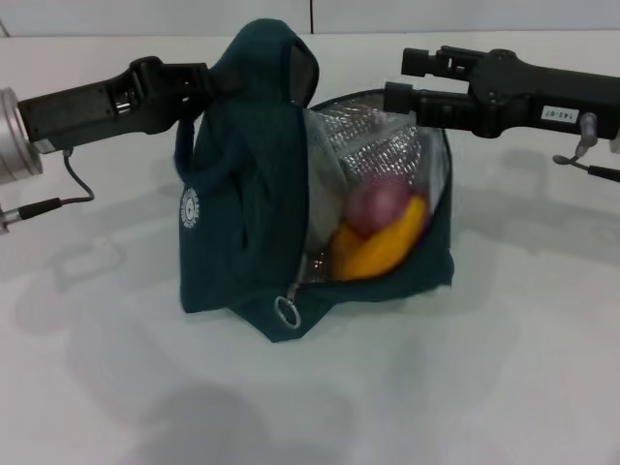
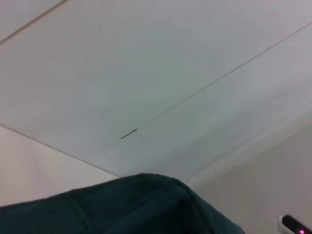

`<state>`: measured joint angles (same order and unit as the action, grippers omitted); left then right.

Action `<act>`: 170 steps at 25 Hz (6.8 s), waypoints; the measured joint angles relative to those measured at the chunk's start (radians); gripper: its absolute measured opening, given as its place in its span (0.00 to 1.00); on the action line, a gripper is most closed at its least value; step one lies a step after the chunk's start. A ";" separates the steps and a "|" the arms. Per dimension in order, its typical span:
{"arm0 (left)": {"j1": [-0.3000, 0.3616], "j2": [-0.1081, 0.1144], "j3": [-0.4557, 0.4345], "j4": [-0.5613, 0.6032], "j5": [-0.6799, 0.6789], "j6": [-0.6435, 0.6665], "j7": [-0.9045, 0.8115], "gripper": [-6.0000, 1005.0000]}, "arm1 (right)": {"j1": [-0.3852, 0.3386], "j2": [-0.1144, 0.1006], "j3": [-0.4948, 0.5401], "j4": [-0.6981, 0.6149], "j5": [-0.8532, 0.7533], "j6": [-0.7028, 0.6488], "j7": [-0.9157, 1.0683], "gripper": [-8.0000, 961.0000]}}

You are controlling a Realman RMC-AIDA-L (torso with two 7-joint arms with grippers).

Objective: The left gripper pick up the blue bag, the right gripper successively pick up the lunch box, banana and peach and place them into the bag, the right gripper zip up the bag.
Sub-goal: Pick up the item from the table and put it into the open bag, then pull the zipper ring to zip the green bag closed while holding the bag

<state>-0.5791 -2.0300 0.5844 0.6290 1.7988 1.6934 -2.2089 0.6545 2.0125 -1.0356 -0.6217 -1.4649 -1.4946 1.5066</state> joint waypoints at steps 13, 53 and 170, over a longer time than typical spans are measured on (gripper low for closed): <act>0.001 -0.001 0.001 0.000 0.000 -0.002 0.001 0.05 | -0.117 -0.016 0.025 0.076 0.017 0.002 0.392 0.75; -0.052 -0.022 0.012 -0.030 -0.007 0.106 -0.049 0.05 | -0.168 -0.024 0.091 -0.033 0.018 -0.111 0.389 0.03; -0.050 -0.049 0.107 -0.130 0.049 -0.076 0.007 0.05 | -0.113 -0.049 0.143 0.070 -0.031 -0.168 0.337 0.02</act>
<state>-0.6293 -2.0792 0.6917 0.4986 1.8475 1.6169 -2.2022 0.5416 1.9630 -0.8928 -0.5513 -1.4963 -1.6625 1.8432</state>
